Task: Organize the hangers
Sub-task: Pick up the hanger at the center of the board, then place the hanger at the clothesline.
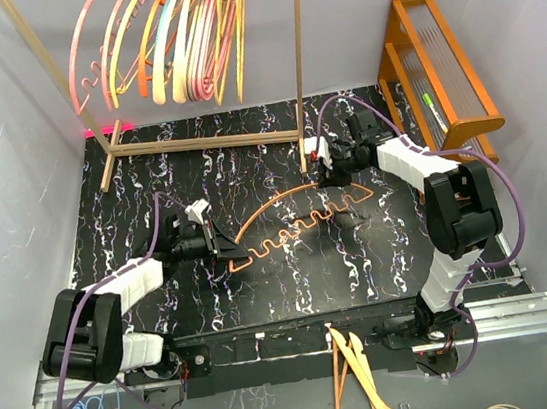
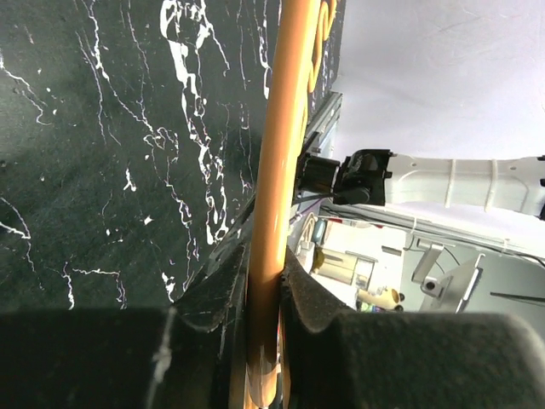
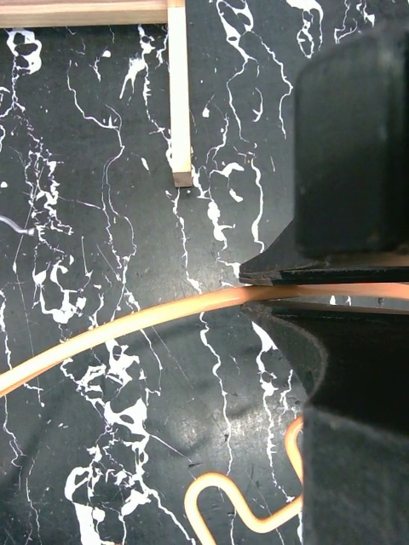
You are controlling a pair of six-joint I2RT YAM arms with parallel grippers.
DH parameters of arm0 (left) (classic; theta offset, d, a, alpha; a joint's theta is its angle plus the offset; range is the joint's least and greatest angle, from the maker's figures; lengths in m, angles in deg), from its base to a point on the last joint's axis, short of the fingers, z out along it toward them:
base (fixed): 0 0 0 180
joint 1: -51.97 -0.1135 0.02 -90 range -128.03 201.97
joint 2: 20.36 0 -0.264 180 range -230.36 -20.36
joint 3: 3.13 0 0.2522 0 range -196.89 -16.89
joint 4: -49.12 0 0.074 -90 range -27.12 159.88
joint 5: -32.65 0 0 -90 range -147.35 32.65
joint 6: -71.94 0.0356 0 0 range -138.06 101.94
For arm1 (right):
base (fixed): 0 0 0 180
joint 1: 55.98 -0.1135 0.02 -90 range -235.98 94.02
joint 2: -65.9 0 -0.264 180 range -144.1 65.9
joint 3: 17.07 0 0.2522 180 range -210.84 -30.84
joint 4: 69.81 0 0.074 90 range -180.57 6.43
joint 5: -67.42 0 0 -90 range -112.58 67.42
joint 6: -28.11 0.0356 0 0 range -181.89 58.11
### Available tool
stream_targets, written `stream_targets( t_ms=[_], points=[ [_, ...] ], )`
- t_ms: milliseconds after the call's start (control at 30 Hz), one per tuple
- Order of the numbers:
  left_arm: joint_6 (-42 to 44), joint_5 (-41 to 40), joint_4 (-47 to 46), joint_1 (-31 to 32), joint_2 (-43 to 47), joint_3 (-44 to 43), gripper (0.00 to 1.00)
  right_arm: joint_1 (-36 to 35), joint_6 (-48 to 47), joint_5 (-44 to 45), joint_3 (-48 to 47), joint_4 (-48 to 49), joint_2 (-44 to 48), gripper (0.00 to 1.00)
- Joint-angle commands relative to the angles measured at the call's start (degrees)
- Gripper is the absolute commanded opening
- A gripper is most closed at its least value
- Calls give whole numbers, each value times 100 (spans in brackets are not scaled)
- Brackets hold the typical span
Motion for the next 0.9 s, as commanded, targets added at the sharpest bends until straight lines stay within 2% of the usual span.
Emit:
stream_targets(
  t_ms=[0,33,100,200,333,367,400,600,767,867],
  points=[
    [538,-834,1379,47,497,-598,0,-91,621,-542,111,640,403,8],
    [835,-1085,1884,48,616,-839,0,-93,791,-559,177,759,465,11],
    [1439,-1581,2896,45,836,-1335,0,-86,1163,-546,296,1011,617,27],
    [2221,-2308,4096,49,1086,-2043,0,-93,1565,-509,481,1308,956,39],
    [2675,-3392,5135,48,1418,-2726,0,-93,1856,-470,404,1175,1310,74],
    [2719,-3628,5321,47,1485,-2857,0,-92,1900,-424,319,1077,1352,95],
    [2777,-3880,5472,52,1567,-2988,0,-97,1928,-360,236,986,1389,98],
    [3073,-5280,6120,43,2037,-3732,0,-88,2173,-139,-351,573,1471,98],
    [3068,-7140,6980,41,2404,-3979,0,-87,2311,-280,-575,488,1490,98],
    [2925,-7860,7297,37,2520,-3939,0,-96,2335,-378,-610,494,1468,98]
  ],
)
